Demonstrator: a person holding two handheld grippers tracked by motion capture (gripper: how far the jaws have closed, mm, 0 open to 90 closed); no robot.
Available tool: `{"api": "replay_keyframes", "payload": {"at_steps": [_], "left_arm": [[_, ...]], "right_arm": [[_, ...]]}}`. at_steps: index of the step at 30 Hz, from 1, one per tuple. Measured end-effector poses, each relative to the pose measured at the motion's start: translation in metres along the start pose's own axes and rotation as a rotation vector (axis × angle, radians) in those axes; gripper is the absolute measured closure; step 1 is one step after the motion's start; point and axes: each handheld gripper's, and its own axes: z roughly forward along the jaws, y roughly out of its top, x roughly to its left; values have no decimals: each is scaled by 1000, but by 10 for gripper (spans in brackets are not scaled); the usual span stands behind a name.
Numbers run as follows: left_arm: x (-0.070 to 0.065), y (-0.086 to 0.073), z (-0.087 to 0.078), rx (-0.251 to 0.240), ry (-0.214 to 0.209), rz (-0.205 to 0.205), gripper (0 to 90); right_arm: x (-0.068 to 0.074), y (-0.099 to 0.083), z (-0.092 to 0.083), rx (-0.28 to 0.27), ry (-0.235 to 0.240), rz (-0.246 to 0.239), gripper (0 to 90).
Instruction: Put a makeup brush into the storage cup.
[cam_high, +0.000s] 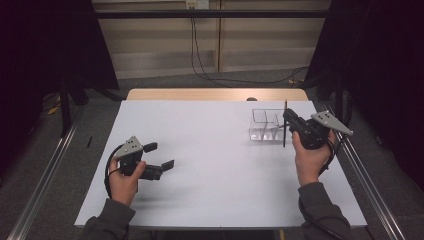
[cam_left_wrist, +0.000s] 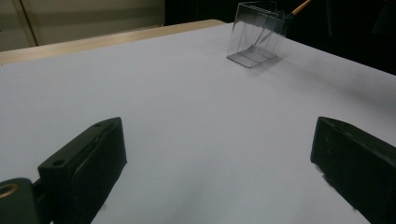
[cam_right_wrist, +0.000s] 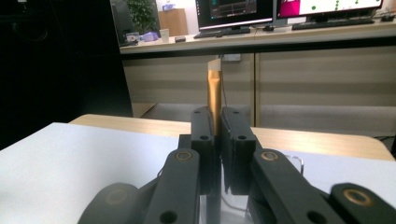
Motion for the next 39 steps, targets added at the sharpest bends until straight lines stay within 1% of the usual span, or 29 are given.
{"api": "replay_keyframes", "payload": {"at_steps": [2, 4, 5, 10, 12, 14, 15, 17, 19, 20, 21, 22, 23, 24, 26, 28, 31, 32, 34, 36, 39], "left_arm": [[0, 0, 0, 1, -2, -2, 31], [0, 0, 0, 6, 9, 1, 31], [1, 0, 0, -5, -6, -3, 31], [1, -1, 0, -3, -2, -5, 31], [0, 0, 0, 6, 16, -2, 32], [0, 0, 0, 6, 17, 0, 32], [0, 0, 0, 7, 15, -2, 32], [0, -1, 0, 10, 20, -4, 32], [0, -1, 1, 13, 16, 2, 32], [0, -1, 1, 12, 18, 0, 32], [0, -1, 1, 12, 16, 0, 32], [0, -1, 1, 13, 21, 0, 32], [1, 0, 1, 12, 17, 1, 32], [2, -1, 1, 8, 5, 0, 32], [2, -1, 1, 1, -2, -1, 32], [2, -1, 1, 4, 0, -1, 32], [2, -1, 1, 3, 2, -3, 32], [1, -1, 1, 10, 20, -8, 32], [1, -2, 1, 7, 19, -10, 31], [1, -2, 1, 9, 17, -11, 32], [2, -2, 1, 10, 16, -9, 32]], "right_arm": [[-1, 1, 0, -5, 2, 2, 855], [-3, 2, 1, -8, 6, 0, 855], [-3, 3, 1, -10, 3, 2, 855], [-3, 3, 2, -4, 7, 4, 856], [-3, 3, 4, -4, 6, 1, 856], [-4, 4, 4, -7, 12, 4, 856], [-4, 4, 5, -10, 6, 8, 856], [-6, 4, 6, -13, 7, 9, 856], [-7, 5, 7, -22, -2, 17, 856], [-8, 5, 8, -24, 5, 23, 856], [-9, 5, 8, -23, 3, 17, 857], [-9, 5, 8, -24, 3, 23, 856], [-10, 5, 9, -25, 2, 21, 856], [-10, 5, 9, -29, -2, 28, 857], [-11, 5, 10, -25, -7, 27, 856], [-12, 5, 10, -21, 1, 26, 856], [-14, 7, 12, -26, -4, 26, 857], [-14, 8, 12, -26, -7, 27, 856], [-15, 9, 13, -31, -4, 24, 856], [-17, 11, 15, -35, -11, 31, 856], [-20, 12, 17, -42, -13, 23, 856]]}}
